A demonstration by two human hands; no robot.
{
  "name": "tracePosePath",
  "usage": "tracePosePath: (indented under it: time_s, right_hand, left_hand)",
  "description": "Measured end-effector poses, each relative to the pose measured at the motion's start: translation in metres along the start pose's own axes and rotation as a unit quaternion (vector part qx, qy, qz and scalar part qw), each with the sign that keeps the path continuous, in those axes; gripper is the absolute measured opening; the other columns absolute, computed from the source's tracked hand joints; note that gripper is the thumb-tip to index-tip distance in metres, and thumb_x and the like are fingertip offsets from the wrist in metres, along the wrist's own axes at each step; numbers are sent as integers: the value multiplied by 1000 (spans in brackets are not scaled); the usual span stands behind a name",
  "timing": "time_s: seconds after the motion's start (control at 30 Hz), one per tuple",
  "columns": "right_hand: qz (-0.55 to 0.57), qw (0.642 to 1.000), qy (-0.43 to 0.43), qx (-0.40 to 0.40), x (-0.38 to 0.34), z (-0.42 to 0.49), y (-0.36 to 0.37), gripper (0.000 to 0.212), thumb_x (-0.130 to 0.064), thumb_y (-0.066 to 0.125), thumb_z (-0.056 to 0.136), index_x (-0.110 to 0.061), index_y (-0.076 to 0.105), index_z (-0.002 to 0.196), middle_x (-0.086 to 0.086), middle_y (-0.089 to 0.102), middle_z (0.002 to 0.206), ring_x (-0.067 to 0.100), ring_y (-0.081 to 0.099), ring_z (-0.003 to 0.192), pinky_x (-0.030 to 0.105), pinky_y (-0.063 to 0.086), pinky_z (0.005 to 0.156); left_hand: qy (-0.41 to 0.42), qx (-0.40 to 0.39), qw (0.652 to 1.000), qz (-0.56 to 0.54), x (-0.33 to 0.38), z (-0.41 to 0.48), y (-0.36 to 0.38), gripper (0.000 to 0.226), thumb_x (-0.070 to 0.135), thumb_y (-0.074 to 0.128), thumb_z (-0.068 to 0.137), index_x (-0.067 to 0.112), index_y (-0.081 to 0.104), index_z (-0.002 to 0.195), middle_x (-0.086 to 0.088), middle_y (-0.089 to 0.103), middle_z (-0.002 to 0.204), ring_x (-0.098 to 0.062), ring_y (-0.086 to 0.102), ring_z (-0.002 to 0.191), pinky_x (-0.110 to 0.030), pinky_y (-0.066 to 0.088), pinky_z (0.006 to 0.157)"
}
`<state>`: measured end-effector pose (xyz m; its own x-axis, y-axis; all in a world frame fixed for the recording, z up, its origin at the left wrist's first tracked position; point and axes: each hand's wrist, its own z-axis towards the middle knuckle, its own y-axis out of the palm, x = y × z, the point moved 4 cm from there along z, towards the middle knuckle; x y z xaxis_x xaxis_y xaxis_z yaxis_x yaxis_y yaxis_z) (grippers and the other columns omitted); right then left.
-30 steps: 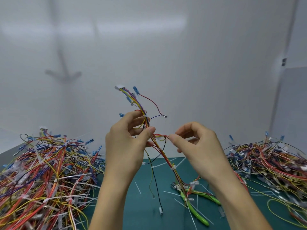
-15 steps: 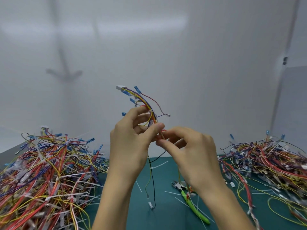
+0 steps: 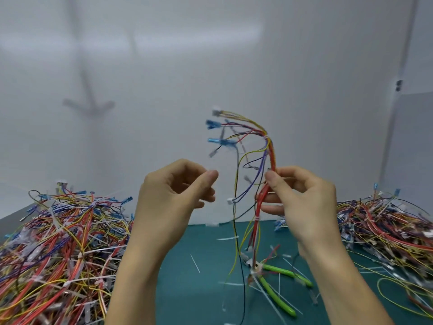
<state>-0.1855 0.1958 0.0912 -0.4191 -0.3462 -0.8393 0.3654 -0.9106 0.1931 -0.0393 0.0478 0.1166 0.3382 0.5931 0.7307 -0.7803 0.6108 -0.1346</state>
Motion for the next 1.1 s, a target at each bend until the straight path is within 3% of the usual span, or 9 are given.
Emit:
tracePosePath:
  time_s: [0.1, 0.17, 0.23, 0.4, 0.53, 0.8, 0.93, 1.1]
  right_hand:
    - [69, 997, 24, 4, -1, 2, -4, 7, -14, 70, 91, -14, 72, 84, 7, 72, 68, 18, 71, 56, 24, 57, 49]
    - [85, 996, 29, 0, -2, 2, -3, 8, -13, 68, 92, -14, 71, 85, 6, 73, 67, 18, 72, 57, 22, 56, 50]
    - [85, 996, 28, -5, -2, 1, -3, 9, -14, 67, 93, -15, 71, 85, 7, 74, 69, 20, 73, 60, 21, 56, 50]
    - [91, 995, 29, -19, -2, 0, 1, 8, -14, 65, 94, -13, 71, 90, 6, 75, 72, 18, 73, 63, 21, 56, 52]
    - [107, 993, 41, -21, -1, 0, 2, 9, -13, 63, 95, -13, 70, 90, 6, 75, 74, 20, 74, 66, 22, 56, 52]
    - [114, 991, 59, -22, 1, 1, 1, 10, -12, 61, 97, -13, 69, 90, 4, 75, 73, 22, 76, 70, 23, 57, 53]
    - [114, 991, 57, -28, 1, 1, 2, 10, -13, 61, 97, -12, 69, 92, 3, 75, 74, 22, 76, 70, 23, 57, 53]
    - [121, 991, 53, -38, 0, 1, 6, 11, -12, 59, 98, -10, 69, 93, 2, 74, 74, 22, 76, 70, 23, 57, 54]
  left_hand:
    - [-84, -126, 984, 94, -15, -2, 5, 42, 66, 74, 66, 28, 73, 85, 5, 76, 79, -10, 73, 78, -36, 61, 76]
    - [-140, -217, 958, 123, -26, -8, 12, 51, 66, 75, 59, 29, 73, 93, 10, 76, 89, -5, 72, 86, -35, 59, 86]
    - [-164, -245, 946, 130, -34, -10, 18, 50, 56, 80, 59, 28, 72, 100, 11, 76, 95, -1, 71, 89, -33, 57, 90]
    - [-170, -204, 955, 130, -49, -5, 26, 24, 26, 80, 79, 26, 64, 98, 9, 76, 94, -6, 72, 86, -40, 59, 84]
    - [-177, -182, 961, 106, -56, -6, 33, 39, 21, 81, 79, 21, 45, 95, 4, 76, 99, -12, 72, 87, -47, 56, 87]
    - [-170, -99, 978, 67, -60, -2, 41, 52, 13, 84, 74, 19, 36, 92, 2, 77, 77, -20, 72, 70, -52, 58, 77]
    - [-163, -107, 978, 69, -60, -1, 40, 59, 25, 88, 69, 26, 35, 96, 9, 76, 82, -11, 72, 71, -41, 57, 75]
    - [-145, -43, 979, 139, -53, -3, 46, 71, 44, 88, 60, 33, 32, 104, 10, 70, 85, -17, 70, 75, -45, 58, 68]
